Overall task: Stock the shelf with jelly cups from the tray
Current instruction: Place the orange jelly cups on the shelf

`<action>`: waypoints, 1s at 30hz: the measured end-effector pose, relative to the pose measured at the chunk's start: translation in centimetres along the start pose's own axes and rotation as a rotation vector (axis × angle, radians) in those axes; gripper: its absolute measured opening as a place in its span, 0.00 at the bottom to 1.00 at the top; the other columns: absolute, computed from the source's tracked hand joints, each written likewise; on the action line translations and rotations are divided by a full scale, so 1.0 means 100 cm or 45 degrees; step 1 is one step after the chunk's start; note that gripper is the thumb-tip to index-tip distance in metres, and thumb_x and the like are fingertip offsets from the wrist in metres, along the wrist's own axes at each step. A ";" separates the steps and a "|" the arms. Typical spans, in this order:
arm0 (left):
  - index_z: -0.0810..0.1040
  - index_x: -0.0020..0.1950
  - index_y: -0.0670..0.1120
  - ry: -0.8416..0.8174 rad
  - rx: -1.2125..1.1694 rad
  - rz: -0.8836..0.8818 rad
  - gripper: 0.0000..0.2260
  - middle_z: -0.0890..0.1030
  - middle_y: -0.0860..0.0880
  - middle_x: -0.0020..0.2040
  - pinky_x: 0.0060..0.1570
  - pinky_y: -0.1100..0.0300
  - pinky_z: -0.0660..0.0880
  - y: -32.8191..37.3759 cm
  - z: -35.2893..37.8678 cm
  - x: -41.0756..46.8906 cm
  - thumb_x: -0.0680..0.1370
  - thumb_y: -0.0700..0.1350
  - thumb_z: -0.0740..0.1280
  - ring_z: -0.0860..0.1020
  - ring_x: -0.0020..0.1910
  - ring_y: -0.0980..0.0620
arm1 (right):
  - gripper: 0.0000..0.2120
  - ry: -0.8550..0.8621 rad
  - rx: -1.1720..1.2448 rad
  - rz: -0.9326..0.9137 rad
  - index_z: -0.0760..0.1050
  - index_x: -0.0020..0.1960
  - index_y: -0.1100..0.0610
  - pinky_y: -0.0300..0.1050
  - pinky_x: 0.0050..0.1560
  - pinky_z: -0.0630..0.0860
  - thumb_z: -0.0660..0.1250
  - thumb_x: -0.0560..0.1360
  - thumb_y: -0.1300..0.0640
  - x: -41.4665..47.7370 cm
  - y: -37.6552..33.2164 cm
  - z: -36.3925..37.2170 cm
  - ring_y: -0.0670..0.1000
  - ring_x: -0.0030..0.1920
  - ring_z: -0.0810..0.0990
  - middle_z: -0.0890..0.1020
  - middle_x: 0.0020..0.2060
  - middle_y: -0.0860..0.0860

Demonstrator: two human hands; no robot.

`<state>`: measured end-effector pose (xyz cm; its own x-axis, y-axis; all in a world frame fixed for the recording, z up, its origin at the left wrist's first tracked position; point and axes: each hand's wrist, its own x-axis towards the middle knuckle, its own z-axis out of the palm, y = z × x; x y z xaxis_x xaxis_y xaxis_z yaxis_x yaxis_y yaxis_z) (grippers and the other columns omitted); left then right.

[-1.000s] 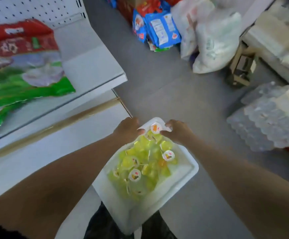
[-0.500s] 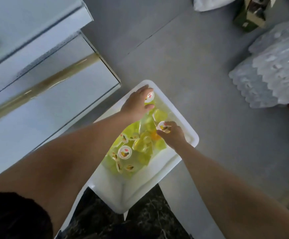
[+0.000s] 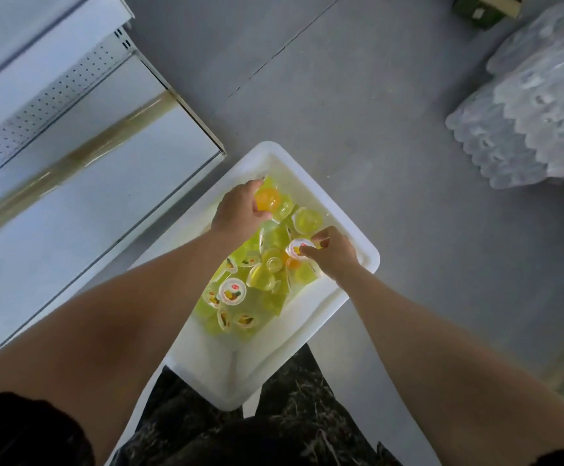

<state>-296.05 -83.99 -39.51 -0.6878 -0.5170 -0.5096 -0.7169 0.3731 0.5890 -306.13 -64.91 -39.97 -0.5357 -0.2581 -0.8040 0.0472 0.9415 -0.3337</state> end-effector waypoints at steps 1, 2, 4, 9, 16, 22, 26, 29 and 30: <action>0.71 0.72 0.46 -0.036 -0.027 0.007 0.30 0.76 0.50 0.39 0.47 0.56 0.73 -0.003 0.002 -0.002 0.72 0.46 0.75 0.75 0.40 0.50 | 0.19 -0.002 -0.008 -0.013 0.74 0.55 0.51 0.41 0.48 0.70 0.76 0.69 0.46 0.001 0.000 0.000 0.49 0.50 0.76 0.77 0.55 0.52; 0.71 0.72 0.46 -0.072 -0.044 0.020 0.30 0.76 0.51 0.38 0.46 0.57 0.73 -0.004 0.005 -0.005 0.72 0.46 0.75 0.75 0.40 0.51 | 0.19 -0.003 -0.003 -0.017 0.75 0.55 0.50 0.41 0.48 0.70 0.76 0.69 0.46 0.002 0.001 0.001 0.48 0.49 0.76 0.77 0.55 0.51; 0.72 0.72 0.46 -0.095 -0.036 0.048 0.30 0.75 0.51 0.40 0.43 0.59 0.70 -0.004 0.011 -0.009 0.71 0.46 0.76 0.74 0.40 0.51 | 0.20 -0.020 0.054 0.004 0.74 0.57 0.50 0.41 0.48 0.71 0.77 0.68 0.47 0.002 0.003 0.002 0.49 0.51 0.76 0.77 0.55 0.50; 0.73 0.70 0.45 -0.034 0.090 -0.047 0.29 0.78 0.44 0.54 0.51 0.54 0.73 0.006 0.017 -0.004 0.72 0.49 0.75 0.78 0.52 0.45 | 0.28 -0.041 0.206 0.140 0.70 0.62 0.53 0.42 0.44 0.73 0.78 0.67 0.48 -0.007 0.012 0.010 0.51 0.51 0.80 0.81 0.48 0.50; 0.79 0.54 0.47 -0.214 0.108 -0.211 0.27 0.72 0.48 0.56 0.46 0.57 0.73 0.020 0.011 -0.004 0.63 0.62 0.78 0.77 0.51 0.48 | 0.24 -0.184 0.400 0.209 0.78 0.49 0.54 0.56 0.55 0.81 0.80 0.59 0.45 -0.008 0.014 0.024 0.52 0.47 0.83 0.84 0.44 0.52; 0.75 0.50 0.47 -0.345 -0.446 -0.448 0.27 0.78 0.51 0.49 0.47 0.56 0.76 0.022 0.007 -0.032 0.62 0.63 0.78 0.79 0.47 0.52 | 0.17 -0.357 0.602 0.251 0.78 0.58 0.60 0.48 0.58 0.80 0.76 0.72 0.56 -0.011 0.012 0.023 0.52 0.48 0.82 0.83 0.51 0.55; 0.73 0.56 0.43 -0.450 -1.029 -0.717 0.29 0.81 0.44 0.57 0.56 0.55 0.80 -0.001 0.011 -0.049 0.64 0.54 0.81 0.84 0.50 0.50 | 0.23 -0.467 0.725 0.274 0.75 0.65 0.56 0.43 0.59 0.78 0.76 0.72 0.56 -0.015 0.013 0.035 0.49 0.50 0.79 0.79 0.54 0.52; 0.72 0.54 0.43 -0.426 -1.263 -0.822 0.22 0.83 0.42 0.55 0.52 0.53 0.81 -0.018 0.010 -0.062 0.69 0.50 0.79 0.84 0.48 0.47 | 0.26 -0.504 0.900 0.269 0.71 0.68 0.52 0.42 0.55 0.77 0.75 0.73 0.57 -0.014 0.014 0.047 0.50 0.53 0.80 0.79 0.61 0.54; 0.73 0.53 0.44 -0.407 -1.295 -0.852 0.21 0.83 0.42 0.54 0.51 0.52 0.81 -0.023 0.009 -0.066 0.69 0.51 0.78 0.84 0.47 0.46 | 0.26 -0.505 0.946 0.266 0.70 0.68 0.51 0.42 0.53 0.77 0.75 0.73 0.59 -0.013 0.014 0.049 0.50 0.53 0.80 0.80 0.61 0.54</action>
<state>-289.98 -80.78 -38.04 -0.3231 -0.1125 -0.9397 -0.6208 -0.7242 0.3001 -301.20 -64.37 -41.79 -0.1274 -0.2828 -0.9507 0.7243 0.6283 -0.2839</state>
